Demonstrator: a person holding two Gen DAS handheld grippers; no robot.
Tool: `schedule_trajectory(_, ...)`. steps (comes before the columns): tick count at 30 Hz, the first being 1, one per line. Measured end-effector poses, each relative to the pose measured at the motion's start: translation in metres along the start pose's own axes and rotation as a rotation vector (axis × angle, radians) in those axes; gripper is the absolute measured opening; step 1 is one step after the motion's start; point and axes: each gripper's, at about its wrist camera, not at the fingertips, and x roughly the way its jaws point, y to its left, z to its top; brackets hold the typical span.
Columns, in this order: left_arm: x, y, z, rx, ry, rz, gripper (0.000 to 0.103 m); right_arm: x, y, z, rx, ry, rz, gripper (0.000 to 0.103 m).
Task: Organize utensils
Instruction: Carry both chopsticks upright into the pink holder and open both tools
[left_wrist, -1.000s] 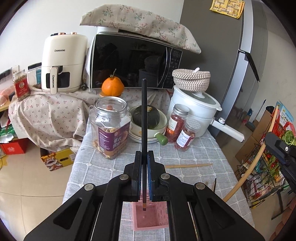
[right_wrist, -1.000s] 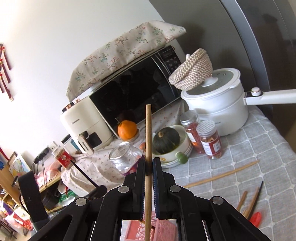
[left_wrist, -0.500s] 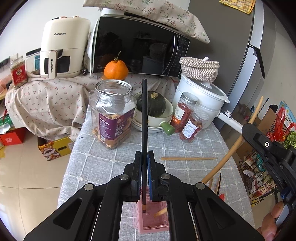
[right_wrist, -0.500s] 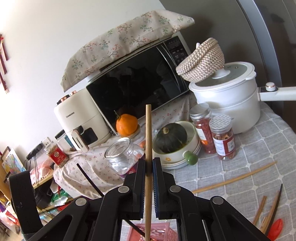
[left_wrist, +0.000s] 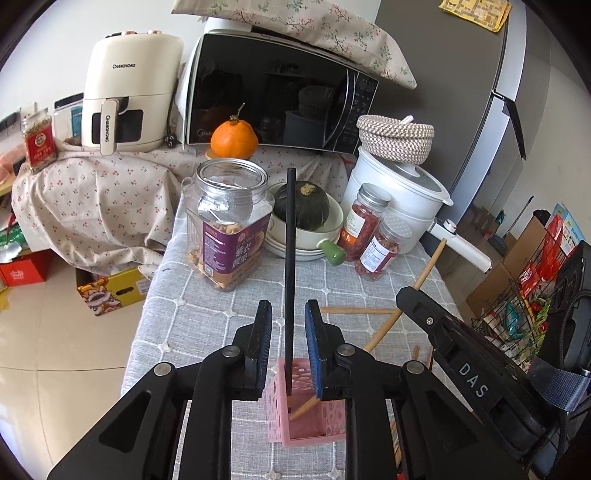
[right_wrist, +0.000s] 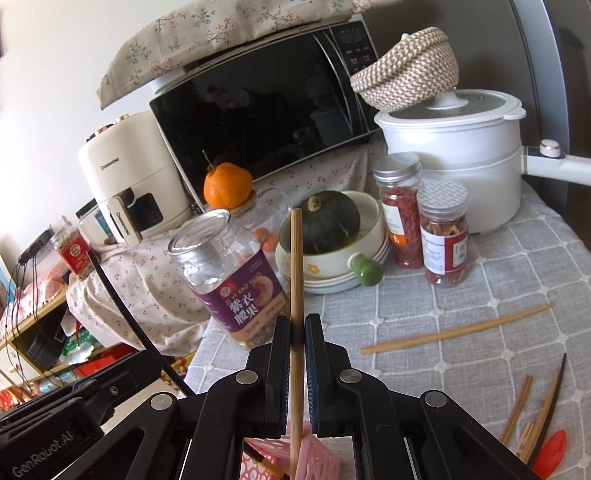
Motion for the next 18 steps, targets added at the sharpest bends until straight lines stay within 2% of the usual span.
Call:
schedule_trajectory(3,-0.003,0.0,-0.002,0.014,-0.001,0.015,0.037,0.002,-0.003,-0.001,0.012,0.017,0.002,0.012)
schedule_trajectory(5,-0.004,0.001,-0.004,0.02,0.007,0.017,0.039,-0.002,-0.007,0.002,0.035,0.021,0.016,0.016)
schedule_trajectory(7,-0.007,0.0,-0.005,0.028,0.013,0.019,0.043,-0.01,-0.009,0.005,0.056,0.015,0.037,0.033)
schedule_trajectory(8,-0.009,0.0,-0.006,0.032,0.015,0.019,0.046,-0.015,-0.01,0.006,0.059,0.01,0.04,0.035)
schedule_trajectory(10,-0.013,-0.001,-0.008,0.042,0.021,0.021,0.055,-0.025,-0.013,0.009,0.057,0.004,0.027,0.041)
schedule_trajectory(12,-0.017,-0.003,-0.011,0.052,0.027,0.022,0.068,-0.034,-0.018,0.011,0.057,0.005,0.009,0.044)
schedule_trajectory(18,-0.032,-0.018,-0.021,0.098,0.03,0.026,0.078,-0.059,-0.046,0.013,0.076,0.029,-0.056,0.06)
